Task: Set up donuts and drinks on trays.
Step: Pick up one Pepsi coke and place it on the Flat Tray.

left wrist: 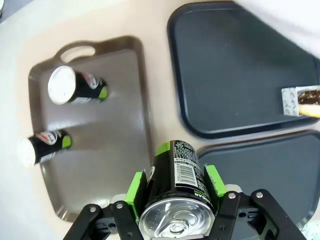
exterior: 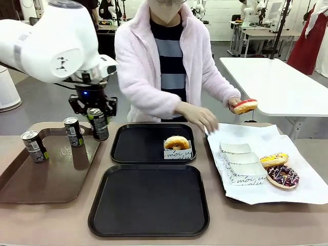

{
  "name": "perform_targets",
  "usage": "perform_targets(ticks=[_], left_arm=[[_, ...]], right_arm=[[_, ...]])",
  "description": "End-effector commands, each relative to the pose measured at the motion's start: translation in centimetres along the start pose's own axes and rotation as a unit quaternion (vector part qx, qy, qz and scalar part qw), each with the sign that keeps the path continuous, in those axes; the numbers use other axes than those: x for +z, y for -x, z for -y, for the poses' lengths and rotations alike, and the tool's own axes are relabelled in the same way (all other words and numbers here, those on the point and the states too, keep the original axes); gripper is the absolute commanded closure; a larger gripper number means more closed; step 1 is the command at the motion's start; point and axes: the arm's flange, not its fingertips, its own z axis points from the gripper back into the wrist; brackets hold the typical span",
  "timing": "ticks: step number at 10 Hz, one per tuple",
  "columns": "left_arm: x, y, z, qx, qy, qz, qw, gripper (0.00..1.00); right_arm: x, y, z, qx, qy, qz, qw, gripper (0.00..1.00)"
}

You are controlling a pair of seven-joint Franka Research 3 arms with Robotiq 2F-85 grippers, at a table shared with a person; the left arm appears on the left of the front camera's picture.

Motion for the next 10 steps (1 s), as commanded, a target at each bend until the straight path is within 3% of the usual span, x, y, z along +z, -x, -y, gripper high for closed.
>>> perform_targets(ticks=[1, 6, 8, 9, 10], left_arm=[[-1.4, -1.8, 3.5, -0.003, -0.006, 0.024, 1.0, 0.41], [-3.9, -2.6, 9.1, -0.046, -0.001, 0.03, 0.999, 0.41], [-4.4, -3.0, 9.8, -0.061, 0.009, 0.013, 0.998, 0.41], [-3.2, -1.3, 8.2, -0.049, 0.0, -0.034, 0.998, 0.41], [-0.2, 3.8, 4.0, -0.073, -0.002, -0.117, 0.99, 0.41]], right_arm=[[0.1, 0.0, 0.0, -0.001, -0.006, 0.002, 1.0, 0.0], [0.1, 0.0, 0.0, -0.001, -0.006, 0.002, 1.0, 0.0], [0.1, 0.0, 0.0, -0.001, -0.006, 0.002, 1.0, 0.0], [0.1, 0.0, 0.0, -0.001, -0.006, 0.002, 1.0, 0.0], [0.1, 0.0, 0.0, -0.001, -0.006, 0.002, 1.0, 0.0]])
